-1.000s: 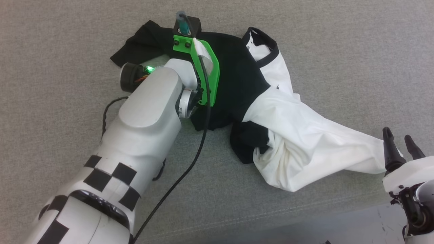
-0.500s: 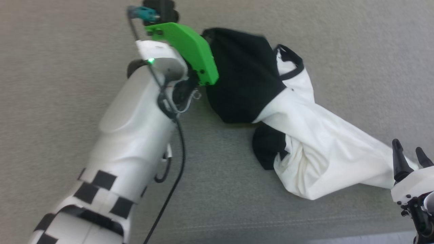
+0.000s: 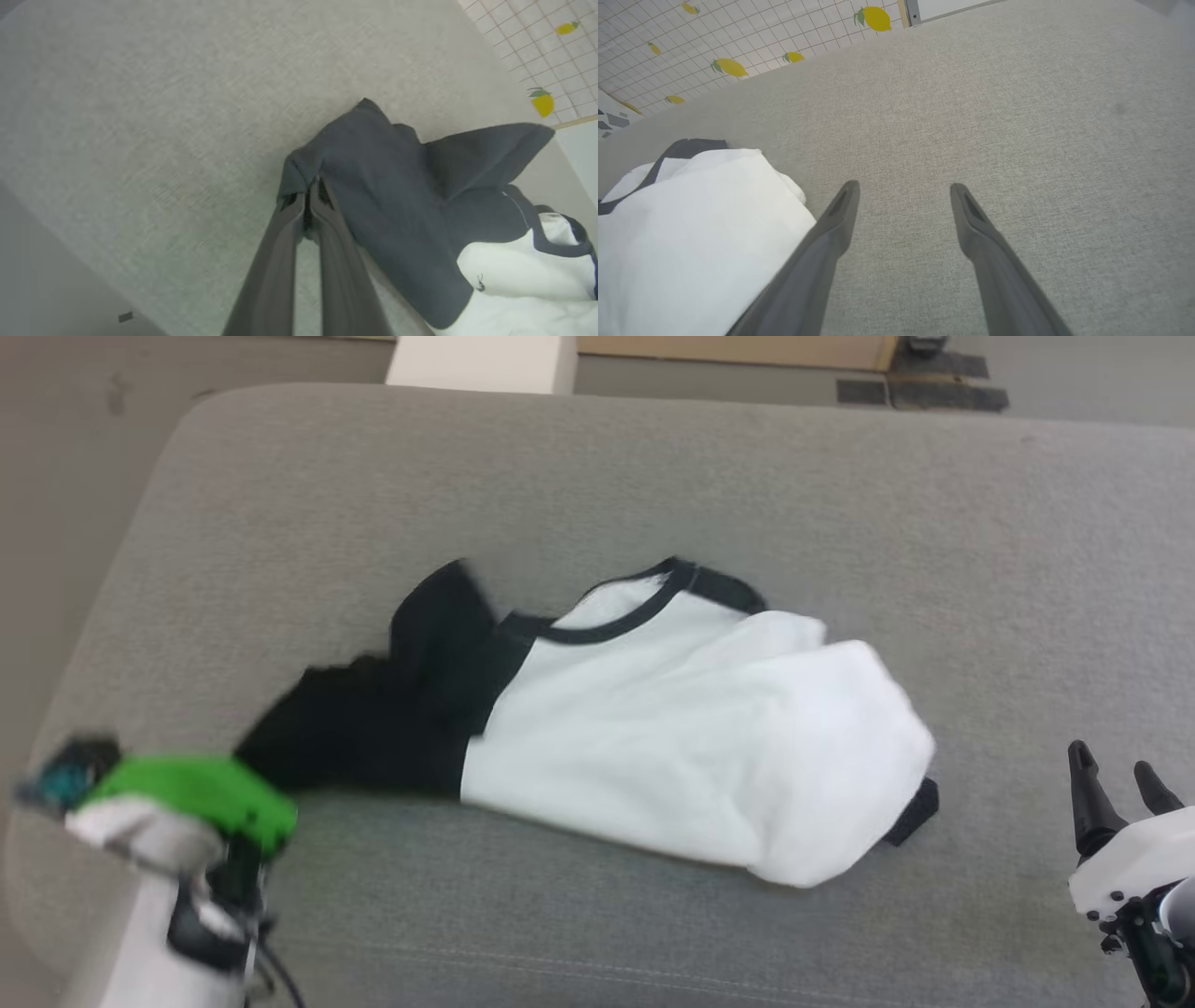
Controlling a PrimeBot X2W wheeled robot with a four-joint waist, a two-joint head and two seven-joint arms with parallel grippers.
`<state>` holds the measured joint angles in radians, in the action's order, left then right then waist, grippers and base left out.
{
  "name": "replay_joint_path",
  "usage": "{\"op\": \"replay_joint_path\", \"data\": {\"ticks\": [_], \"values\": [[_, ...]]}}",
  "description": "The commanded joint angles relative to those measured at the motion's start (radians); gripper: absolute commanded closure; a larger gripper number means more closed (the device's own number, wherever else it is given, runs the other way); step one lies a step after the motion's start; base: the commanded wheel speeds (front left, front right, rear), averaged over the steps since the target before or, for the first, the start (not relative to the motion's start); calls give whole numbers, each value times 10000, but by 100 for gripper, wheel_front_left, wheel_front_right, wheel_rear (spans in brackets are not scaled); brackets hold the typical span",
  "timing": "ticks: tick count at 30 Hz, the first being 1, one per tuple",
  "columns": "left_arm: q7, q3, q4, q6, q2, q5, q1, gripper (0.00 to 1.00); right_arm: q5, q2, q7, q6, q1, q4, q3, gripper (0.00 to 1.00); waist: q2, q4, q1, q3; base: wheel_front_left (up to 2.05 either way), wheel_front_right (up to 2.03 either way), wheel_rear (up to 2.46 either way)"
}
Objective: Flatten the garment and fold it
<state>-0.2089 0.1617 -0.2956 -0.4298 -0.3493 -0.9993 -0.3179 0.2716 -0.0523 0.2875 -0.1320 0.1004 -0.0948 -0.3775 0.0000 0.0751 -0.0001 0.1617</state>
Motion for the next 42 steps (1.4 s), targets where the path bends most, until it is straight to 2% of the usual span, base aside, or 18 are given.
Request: {"op": "replay_joint_path", "data": {"ticks": [1,4,5,7,10,13,17,19,23,27,35,42], "values": [[15,-149,82,-178,54,-258,520,100,-69,9,30,13,-106,49,34,0,0,408,1,-339,0,0,0],[-16,-297,207,-308,305,-561,1295,100,-94,13,77,13,-130,54,116,0,0,482,1,-351,0,0,0],[44,-325,289,-249,399,-625,1368,96,-107,14,94,13,-136,68,139,0,0,514,1,-351,0,0,0],[364,-410,548,8,524,-656,1396,0,-137,16,149,13,-135,89,254,0,0,556,1,-383,0,0,0],[1196,-460,1048,656,424,-335,1281,0,-166,17,220,13,-39,132,462,0,0,596,1,-435,0,0,0],[2264,-321,1488,1093,137,459,1334,0,-211,17,309,13,169,164,697,0,0,600,1,-471,0,0,0],[4248,102,1926,1391,-212,2226,1565,0,-219,-180,696,13,782,140,1272,0,0,669,1,-343,0,0,0],[4574,321,2061,1454,-136,2998,1659,0,-195,-338,976,13,1230,89,1584,0,0,760,1,-199,0,0,0],[4697,428,2492,1546,365,4445,1681,0,-242,-757,1779,13,2408,-254,2412,0,0,993,1,251,0,0,0],[4703,367,2812,1907,1143,5447,1580,0,-423,-1235,2618,13,3895,-991,3461,0,0,1340,1,886,0,0,0],[4705,-9,2430,2772,2427,6220,1033,0,-893,-1558,3743,13,6221,-3057,5253,0,0,2140,1,2073,0,0,0],[4706,-231,2019,3310,2843,6506,728,0,-1189,-1632,4224,13,6781,-4599,6494,0,0,2441,1,2501,0,0,0]]}}
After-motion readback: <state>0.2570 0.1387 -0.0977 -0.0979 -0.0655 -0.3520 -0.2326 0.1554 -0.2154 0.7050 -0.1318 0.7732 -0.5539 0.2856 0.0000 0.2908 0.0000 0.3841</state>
